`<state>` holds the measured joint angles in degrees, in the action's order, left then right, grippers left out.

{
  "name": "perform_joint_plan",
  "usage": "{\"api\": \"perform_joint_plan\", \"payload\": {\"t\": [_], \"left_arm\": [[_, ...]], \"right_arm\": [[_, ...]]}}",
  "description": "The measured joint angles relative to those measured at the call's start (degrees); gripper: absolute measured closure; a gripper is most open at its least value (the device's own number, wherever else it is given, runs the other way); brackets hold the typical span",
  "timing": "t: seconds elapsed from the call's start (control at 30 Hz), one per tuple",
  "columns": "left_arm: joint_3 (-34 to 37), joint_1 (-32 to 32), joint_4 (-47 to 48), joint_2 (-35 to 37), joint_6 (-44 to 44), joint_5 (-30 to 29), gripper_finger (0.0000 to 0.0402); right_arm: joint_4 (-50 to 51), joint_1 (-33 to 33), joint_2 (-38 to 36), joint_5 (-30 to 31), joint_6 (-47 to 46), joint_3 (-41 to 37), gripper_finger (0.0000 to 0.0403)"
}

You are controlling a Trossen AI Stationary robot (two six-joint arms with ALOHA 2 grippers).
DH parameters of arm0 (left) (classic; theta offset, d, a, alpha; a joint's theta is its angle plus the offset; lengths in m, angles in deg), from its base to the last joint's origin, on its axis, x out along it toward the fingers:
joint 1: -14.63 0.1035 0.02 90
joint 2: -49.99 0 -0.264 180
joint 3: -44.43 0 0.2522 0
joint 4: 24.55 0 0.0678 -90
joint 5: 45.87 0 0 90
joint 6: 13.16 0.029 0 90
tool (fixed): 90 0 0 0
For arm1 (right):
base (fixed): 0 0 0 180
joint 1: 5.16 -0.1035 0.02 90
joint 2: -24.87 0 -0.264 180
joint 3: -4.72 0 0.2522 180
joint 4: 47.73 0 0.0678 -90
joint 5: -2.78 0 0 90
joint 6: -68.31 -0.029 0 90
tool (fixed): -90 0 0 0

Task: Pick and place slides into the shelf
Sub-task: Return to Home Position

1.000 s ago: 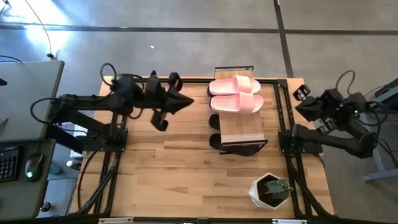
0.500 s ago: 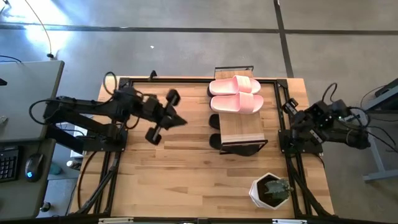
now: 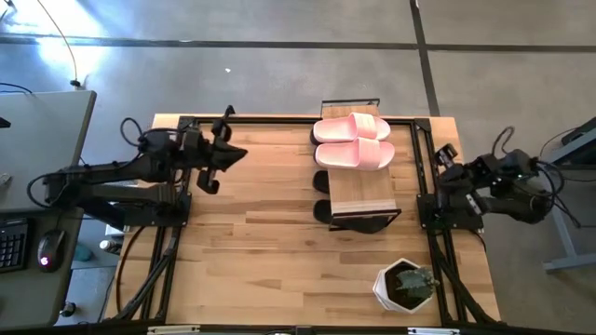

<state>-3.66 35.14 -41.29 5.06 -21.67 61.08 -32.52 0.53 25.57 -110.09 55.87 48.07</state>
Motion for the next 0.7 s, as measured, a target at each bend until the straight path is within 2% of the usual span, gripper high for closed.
{"api": "perform_joint_plan", "payload": {"t": [0.1, 0.3, 0.53, 0.7], "left_arm": [[3.8, 1.0, -0.4, 4.5, -0.8, 0.0, 0.0402], [9.7, 1.6, -0.6, 12.5, -2.0, -0.7, 0.0402], [16.4, 1.6, -0.9, 19.1, -2.3, -2.5, 0.0401], [20.9, 1.6, -1.2, 22.8, -2.4, -2.5, 0.0402]], "right_arm": [[-0.6, 0.0, -0.4, 2.8, 0.9, -2.8, 0.0403], [-10.1, 0.0, -0.4, 2.9, -1.0, -9.9, 0.0403], [-21.5, 0.0, -0.3, 3.1, -4.1, -18.3, 0.0403], [-25.0, 0.0, -0.4, 4.6, -5.5, -21.6, 0.0403]]}}
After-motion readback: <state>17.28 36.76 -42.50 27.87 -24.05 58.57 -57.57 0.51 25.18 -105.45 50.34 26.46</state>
